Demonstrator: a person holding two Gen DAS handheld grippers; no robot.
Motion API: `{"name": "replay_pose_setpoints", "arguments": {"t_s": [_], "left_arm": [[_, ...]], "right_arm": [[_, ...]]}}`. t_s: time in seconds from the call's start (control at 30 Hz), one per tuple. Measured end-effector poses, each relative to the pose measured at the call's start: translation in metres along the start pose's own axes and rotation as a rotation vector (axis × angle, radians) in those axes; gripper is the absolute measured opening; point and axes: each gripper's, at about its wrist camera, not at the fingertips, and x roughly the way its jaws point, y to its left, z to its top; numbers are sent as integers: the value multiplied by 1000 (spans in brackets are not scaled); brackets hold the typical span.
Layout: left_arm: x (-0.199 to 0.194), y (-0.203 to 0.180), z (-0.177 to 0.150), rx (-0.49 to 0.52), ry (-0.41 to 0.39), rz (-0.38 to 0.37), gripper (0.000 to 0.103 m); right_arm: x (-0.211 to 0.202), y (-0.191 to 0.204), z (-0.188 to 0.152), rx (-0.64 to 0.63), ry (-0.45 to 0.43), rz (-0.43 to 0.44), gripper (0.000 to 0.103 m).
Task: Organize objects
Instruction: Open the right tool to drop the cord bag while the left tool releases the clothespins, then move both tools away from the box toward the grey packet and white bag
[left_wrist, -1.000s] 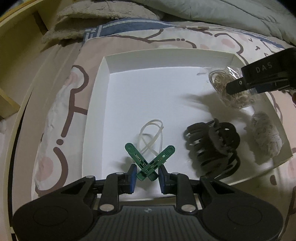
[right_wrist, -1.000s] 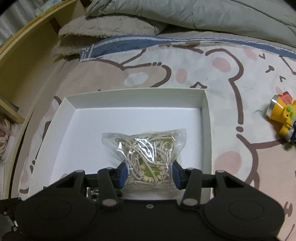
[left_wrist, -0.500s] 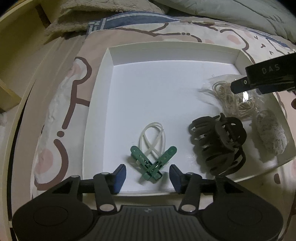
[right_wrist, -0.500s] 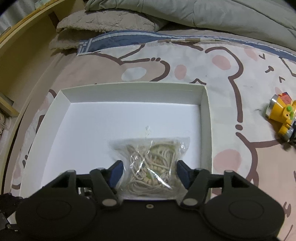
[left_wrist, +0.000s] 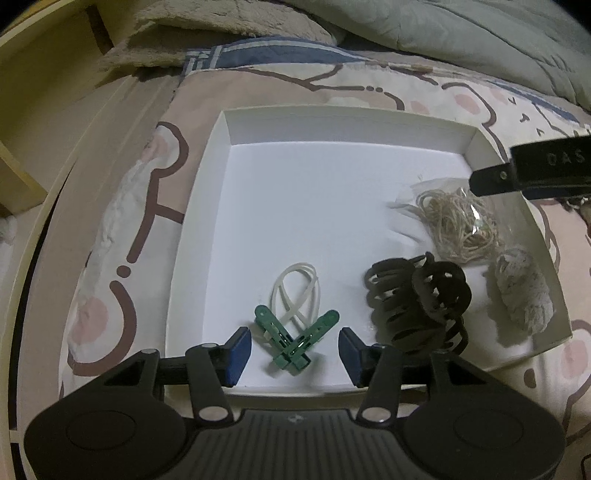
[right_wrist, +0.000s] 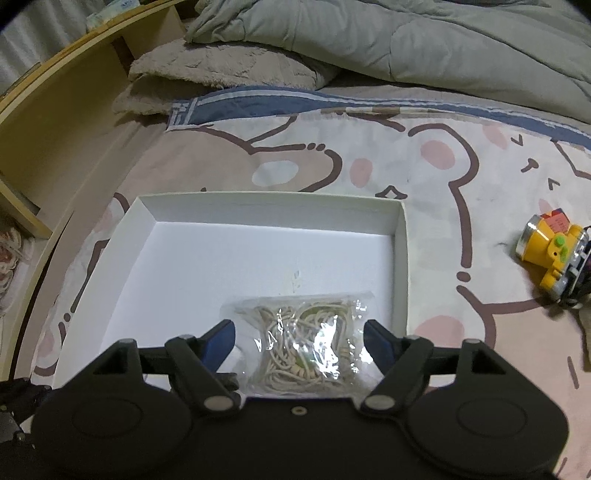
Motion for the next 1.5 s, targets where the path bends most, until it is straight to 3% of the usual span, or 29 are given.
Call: {"name": "replay_pose_setpoints", "arguments": {"t_s": [0.2, 0.47, 0.73, 1.5], "left_arm": [[-12, -4, 5, -24, -53, 16, 75], [-29, -17, 15, -57, -109, 19, 84], [-44, -36, 18, -68, -145, 7, 90], [-67, -102, 44, -80, -287, 0, 101]], "right_arm": [[-21, -4, 1, -59, -58, 10, 87], [-51, -19, 0, -120, -128, -2, 95], [-72, -34, -6, -158, -134, -27, 103], [-116, -105, -27, -122, -230, -117, 103]]}}
